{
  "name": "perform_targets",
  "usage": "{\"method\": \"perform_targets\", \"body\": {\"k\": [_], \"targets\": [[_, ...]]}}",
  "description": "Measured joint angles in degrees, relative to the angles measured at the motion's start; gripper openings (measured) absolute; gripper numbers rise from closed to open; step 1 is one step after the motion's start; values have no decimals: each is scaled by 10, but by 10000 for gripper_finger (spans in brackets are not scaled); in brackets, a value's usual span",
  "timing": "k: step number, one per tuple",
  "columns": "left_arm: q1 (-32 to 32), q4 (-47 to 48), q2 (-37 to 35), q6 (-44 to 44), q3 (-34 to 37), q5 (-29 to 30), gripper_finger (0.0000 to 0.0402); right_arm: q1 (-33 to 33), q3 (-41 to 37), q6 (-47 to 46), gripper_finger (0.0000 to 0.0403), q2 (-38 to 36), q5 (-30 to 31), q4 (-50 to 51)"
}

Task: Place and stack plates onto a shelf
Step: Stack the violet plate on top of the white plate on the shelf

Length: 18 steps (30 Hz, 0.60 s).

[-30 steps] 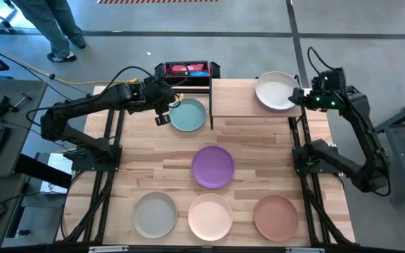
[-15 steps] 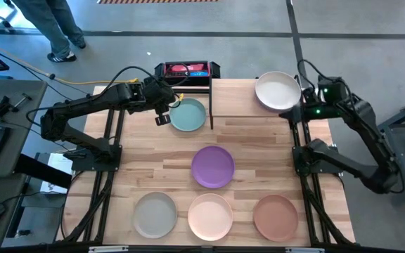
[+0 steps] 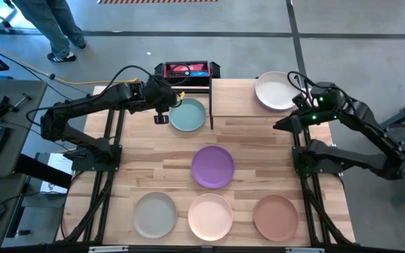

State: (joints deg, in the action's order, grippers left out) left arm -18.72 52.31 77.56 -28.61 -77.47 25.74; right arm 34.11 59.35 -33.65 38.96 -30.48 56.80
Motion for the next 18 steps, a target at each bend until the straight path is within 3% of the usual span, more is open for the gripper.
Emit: {"method": "perform_targets", "body": {"k": [5, 12, 18], "targets": [[0, -1, 0, 4, 0, -6, 124, -79, 0, -34, 254, 12, 0, -70], [6, 1, 3, 133, 0, -106, 124, -196, 0, -45, 254, 70, 0, -208], [11, 6, 3, 230, 0, -161, 124, -247, 0, -72, 254, 133, 11, -303]]}}
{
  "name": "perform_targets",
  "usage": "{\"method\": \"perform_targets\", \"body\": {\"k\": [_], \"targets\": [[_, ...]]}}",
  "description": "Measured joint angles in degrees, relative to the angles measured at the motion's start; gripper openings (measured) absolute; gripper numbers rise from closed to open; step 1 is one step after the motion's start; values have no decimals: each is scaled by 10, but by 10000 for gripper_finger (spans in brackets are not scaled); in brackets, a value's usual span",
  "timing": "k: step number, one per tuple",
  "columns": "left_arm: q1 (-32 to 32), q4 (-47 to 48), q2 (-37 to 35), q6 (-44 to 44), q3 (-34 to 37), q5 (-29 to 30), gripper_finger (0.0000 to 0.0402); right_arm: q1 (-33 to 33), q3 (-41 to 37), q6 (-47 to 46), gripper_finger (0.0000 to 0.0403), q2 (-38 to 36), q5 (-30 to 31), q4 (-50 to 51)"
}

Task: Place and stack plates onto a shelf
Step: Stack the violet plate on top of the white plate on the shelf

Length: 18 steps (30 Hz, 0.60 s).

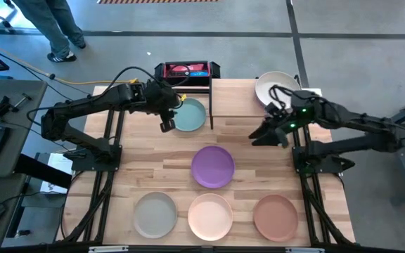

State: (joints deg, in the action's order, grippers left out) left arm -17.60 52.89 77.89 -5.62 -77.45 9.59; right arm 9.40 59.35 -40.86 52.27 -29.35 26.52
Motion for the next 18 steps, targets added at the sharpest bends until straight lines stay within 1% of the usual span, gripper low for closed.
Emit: {"method": "perform_targets", "body": {"k": [2, 5, 10, 13, 18], "targets": [[3, -1, 0, 32, 0, -11, 124, -7, 0, -26, 254, 23, 4, -19], [5, 0, 0, 67, 0, -16, 124, -21, 0, -34, 254, 57, 4, -24], [5, 5, 0, 120, 0, -16, 124, -62, 0, 54, 254, 104, 4, -25], [7, 16, 0, 142, 0, -21, 124, -89, 0, 109, 254, 129, 28, -24], [31, 35, 0, 136, 0, -61, 124, -131, 0, 189, 254, 169, 61, -24]]}}
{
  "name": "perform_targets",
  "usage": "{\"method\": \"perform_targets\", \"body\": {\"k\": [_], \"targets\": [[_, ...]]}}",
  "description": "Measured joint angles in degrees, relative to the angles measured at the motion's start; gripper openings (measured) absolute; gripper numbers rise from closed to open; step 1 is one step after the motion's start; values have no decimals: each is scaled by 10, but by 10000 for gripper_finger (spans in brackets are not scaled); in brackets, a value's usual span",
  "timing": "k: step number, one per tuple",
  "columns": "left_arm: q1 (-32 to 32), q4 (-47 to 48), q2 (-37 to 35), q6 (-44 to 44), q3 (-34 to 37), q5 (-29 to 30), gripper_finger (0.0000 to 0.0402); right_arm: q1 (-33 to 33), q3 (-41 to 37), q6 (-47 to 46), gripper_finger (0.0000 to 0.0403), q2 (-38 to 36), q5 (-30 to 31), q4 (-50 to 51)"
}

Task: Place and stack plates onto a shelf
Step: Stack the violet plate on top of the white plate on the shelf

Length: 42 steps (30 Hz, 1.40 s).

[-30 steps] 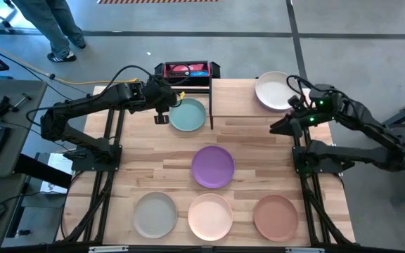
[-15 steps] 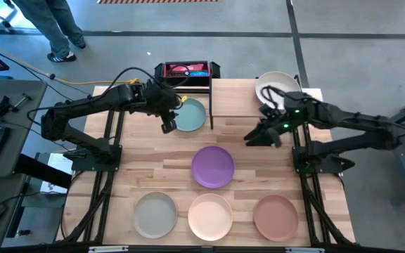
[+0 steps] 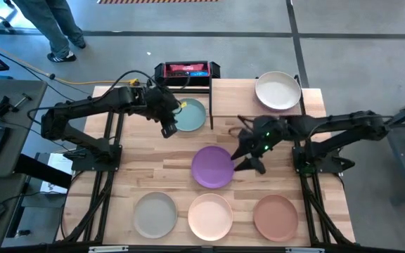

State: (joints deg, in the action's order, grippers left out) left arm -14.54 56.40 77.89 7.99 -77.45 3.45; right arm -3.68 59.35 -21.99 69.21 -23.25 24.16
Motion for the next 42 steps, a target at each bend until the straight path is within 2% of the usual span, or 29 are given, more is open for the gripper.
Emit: {"method": "perform_targets", "body": {"k": [9, 23, 26, 33, 42], "targets": [[64, 6, 0, -1, 0, -17, 124, -49, 0, 105, 254, 71, 93, -2], [149, 39, 0, 52, 0, -14, 124, -116, 0, 185, 254, 191, 140, -18], [159, 39, 0, 54, 0, -14, 124, -126, 0, 199, 254, 209, 149, -19], [179, 39, 0, 82, 0, -13, 124, -143, 0, 234, 254, 250, 216, -22], [198, 38, 0, 98, 0, -13, 124, -145, 0, 266, 254, 295, 227, -24]]}}
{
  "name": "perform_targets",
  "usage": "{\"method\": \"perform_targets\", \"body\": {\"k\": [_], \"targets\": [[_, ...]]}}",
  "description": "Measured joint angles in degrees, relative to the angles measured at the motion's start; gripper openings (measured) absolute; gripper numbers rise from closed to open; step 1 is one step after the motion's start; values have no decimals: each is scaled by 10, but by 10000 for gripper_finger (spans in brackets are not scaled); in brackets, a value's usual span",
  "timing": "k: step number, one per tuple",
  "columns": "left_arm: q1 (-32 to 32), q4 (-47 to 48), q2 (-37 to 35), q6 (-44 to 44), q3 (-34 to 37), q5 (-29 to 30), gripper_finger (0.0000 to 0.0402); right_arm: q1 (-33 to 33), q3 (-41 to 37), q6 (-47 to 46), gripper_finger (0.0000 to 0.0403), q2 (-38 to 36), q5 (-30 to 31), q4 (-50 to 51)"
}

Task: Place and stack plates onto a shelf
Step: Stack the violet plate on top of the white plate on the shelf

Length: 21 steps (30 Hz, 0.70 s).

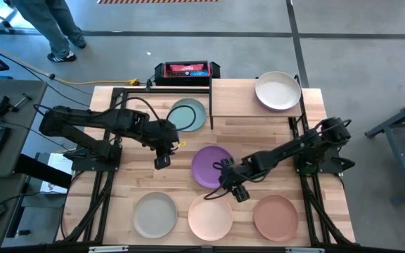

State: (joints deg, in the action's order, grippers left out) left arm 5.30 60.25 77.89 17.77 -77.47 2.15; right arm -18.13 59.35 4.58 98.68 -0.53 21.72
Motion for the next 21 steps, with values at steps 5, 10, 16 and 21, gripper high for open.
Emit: {"method": "perform_targets", "body": {"k": [5, 10, 16, 21], "targets": [[5, 0, 0, 3, 0, 0, 124, 0, 0, 8, 254, 14, 35, -4], [6, -1, 0, 7, 0, 0, 124, 0, 0, 9, 254, 26, 46, -6], [5, -1, 0, 7, 0, 0, 124, 0, 0, 9, 254, 41, 46, -6], [5, -1, 0, 7, 0, 0, 124, 0, 0, 19, 251, 44, 47, -7]]}}
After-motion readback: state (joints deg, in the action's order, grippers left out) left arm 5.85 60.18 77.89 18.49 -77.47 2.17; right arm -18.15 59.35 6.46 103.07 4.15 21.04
